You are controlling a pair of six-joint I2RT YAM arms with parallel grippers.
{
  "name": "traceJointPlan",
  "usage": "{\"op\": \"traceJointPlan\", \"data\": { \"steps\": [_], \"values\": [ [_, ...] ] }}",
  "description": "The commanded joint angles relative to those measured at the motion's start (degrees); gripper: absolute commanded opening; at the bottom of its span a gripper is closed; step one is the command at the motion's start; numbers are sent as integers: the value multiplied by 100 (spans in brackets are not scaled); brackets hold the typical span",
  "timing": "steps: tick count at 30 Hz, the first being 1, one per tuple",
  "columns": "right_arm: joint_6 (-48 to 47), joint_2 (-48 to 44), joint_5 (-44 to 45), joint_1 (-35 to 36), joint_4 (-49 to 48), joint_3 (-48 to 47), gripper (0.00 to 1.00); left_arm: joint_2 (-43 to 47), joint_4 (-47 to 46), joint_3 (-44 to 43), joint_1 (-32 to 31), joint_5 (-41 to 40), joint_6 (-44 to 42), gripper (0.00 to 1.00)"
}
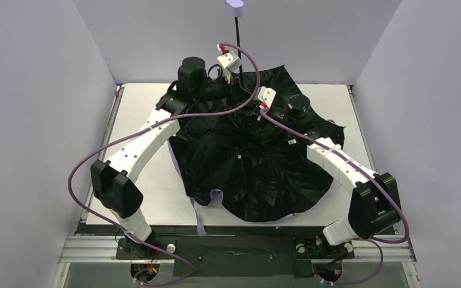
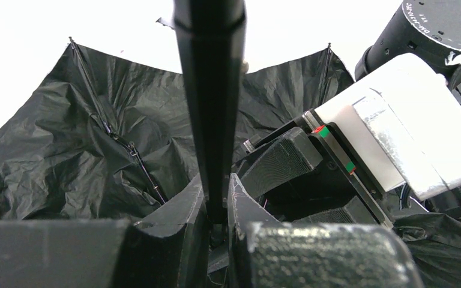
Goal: Open the umbrella
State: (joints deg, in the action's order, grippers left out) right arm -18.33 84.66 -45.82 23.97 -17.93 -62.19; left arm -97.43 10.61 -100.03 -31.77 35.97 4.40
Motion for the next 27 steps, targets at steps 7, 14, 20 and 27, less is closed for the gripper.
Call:
{"op": "traceJointPlan", "data": {
  "steps": [7,14,20,27],
  "values": [
    [-168,484,192,-301,1775,676,20,797,-2115,-878,136,290,693,0],
    [-9,416,94,-287,1735,822,21,971,-2651,-502,136,-2,708,0],
    [-286,369,87,-296,2080,903,19,926,-2717,-664,136,-95,669,0],
    [222,286,389,-301,1415,752,0,922,-2456,-616,127,-106,638,3]
  ]
}}
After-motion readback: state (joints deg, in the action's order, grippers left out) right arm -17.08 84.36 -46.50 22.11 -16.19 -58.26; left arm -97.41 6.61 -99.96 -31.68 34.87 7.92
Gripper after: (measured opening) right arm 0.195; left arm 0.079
